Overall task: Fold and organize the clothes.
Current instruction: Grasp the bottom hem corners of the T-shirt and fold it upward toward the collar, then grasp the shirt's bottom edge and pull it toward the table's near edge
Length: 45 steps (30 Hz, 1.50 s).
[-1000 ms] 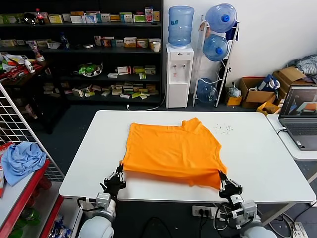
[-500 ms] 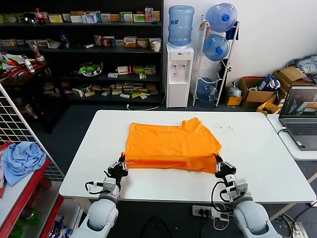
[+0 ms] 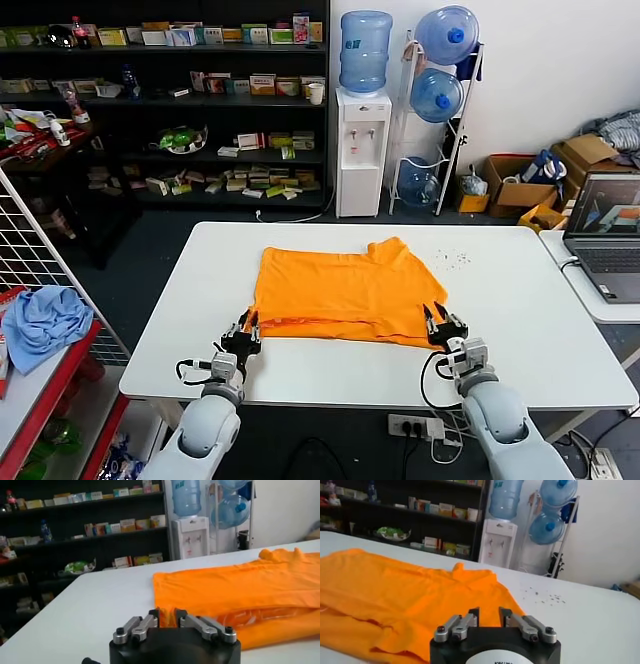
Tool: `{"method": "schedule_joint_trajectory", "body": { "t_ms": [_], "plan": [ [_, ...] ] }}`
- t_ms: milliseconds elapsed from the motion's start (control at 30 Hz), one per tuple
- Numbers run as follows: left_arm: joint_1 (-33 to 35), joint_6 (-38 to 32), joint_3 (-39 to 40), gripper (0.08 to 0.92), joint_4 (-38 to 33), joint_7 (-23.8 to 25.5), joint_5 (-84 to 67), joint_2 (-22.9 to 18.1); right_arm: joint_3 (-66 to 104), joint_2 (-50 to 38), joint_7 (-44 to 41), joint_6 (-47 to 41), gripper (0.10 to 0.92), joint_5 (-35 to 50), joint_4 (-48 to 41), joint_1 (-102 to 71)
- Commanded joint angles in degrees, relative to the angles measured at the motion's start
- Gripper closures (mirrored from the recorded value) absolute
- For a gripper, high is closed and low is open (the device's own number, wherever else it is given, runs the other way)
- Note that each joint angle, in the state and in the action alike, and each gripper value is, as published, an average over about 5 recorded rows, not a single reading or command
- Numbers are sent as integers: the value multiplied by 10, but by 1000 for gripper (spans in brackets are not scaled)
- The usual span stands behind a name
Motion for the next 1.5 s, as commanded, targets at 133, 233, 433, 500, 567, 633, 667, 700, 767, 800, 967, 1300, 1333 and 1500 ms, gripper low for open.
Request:
{"method": "schedule_joint_trajectory", "body": {
  "t_ms": [133,233,433,500,567,633,667,700,767,800,967,1300,1333,1500],
  "plan": [
    [33,45,0,494,-61,-19,-111,28,38,-39,6,-62,402,44,83,-86],
    [28,55,1,407,-54,-23,-122,28,41,-35,6,-64,316,34,84,-94],
    [9,65,2,238,-29,-28,-142,27,44,-24,8,-61,209,29,52,-81],
    [3,66,4,198,-21,-27,-142,26,43,-21,9,-64,218,31,44,-77],
    [-1,66,6,183,-14,-27,-142,26,41,-19,9,-68,258,32,38,-74],
    [-6,66,7,179,-7,-25,-140,25,38,-16,8,-71,308,33,32,-70],
    [-8,67,8,178,-3,-24,-139,25,37,-15,8,-72,342,33,29,-68],
    [-10,67,9,178,1,-22,-138,26,35,-13,9,-73,368,33,26,-66],
    [-14,68,10,185,6,-20,-137,28,34,-10,9,-74,429,33,22,-63],
    [-16,69,9,193,8,-19,-137,29,33,-9,10,-74,455,32,20,-63],
    [-15,71,8,319,5,-16,-139,35,32,-13,10,-77,602,31,22,-66],
    [14,71,6,605,-23,-15,-138,44,36,-20,23,-73,876,25,56,-91],
    [16,71,5,631,-25,-14,-139,45,37,-21,25,-73,887,25,59,-94],
    [32,76,4,778,-44,-15,-155,54,45,-32,31,-77,901,29,85,-116]
  ]
}}
